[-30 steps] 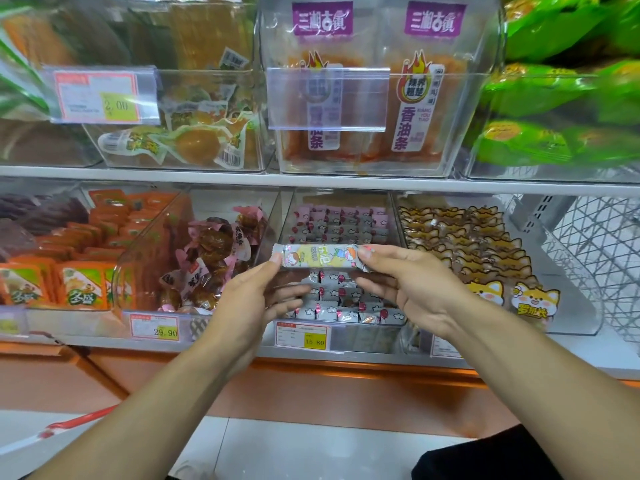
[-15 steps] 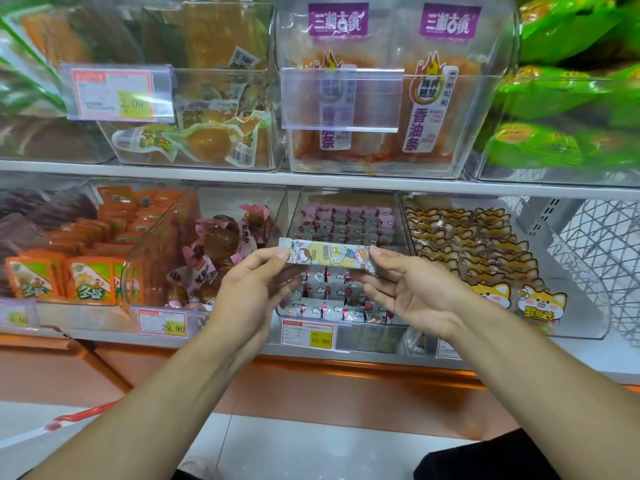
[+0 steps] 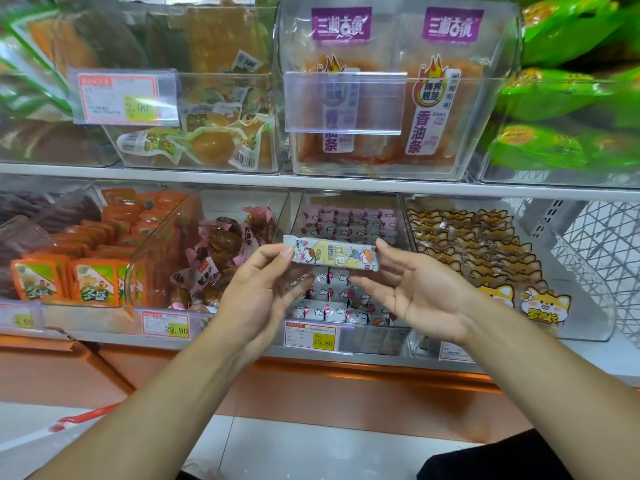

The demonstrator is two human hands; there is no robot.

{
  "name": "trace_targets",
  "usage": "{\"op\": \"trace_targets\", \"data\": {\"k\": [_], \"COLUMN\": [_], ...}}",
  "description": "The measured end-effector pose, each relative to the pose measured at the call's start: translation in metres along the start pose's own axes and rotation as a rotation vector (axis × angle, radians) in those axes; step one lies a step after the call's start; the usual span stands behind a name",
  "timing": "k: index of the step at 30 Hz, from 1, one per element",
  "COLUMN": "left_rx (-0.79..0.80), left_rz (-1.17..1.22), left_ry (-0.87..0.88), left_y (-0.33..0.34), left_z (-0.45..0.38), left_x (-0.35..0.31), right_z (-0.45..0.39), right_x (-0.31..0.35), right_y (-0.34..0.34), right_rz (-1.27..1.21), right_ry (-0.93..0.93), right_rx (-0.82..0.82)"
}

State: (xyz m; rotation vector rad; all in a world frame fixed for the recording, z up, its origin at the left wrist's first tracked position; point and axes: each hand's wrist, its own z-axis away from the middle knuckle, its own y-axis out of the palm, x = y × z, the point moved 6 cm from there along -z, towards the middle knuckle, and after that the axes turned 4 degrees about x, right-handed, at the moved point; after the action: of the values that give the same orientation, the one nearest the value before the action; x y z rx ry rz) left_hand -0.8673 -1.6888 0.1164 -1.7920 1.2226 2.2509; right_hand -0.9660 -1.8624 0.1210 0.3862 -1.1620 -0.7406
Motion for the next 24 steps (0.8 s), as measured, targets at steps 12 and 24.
{"op": "trace_targets", "data": {"k": [12, 24], "left_rx": [0.006, 0.071], "left_rz": [0.018, -0.089], "left_ry": [-0.15, -0.173], "left_y": [0.008, 0.01], "left_z": [0.007, 0.007], "left_x": [0.01, 0.019], "right_z": [0.001, 0.001], "right_x": [0.008, 0.016], "right_y": [0.002, -0.007], "right_rz": [0.289, 0.48], "right_ry": [-0.144, -0.226], "right_rx": [0.024, -0.032]}}
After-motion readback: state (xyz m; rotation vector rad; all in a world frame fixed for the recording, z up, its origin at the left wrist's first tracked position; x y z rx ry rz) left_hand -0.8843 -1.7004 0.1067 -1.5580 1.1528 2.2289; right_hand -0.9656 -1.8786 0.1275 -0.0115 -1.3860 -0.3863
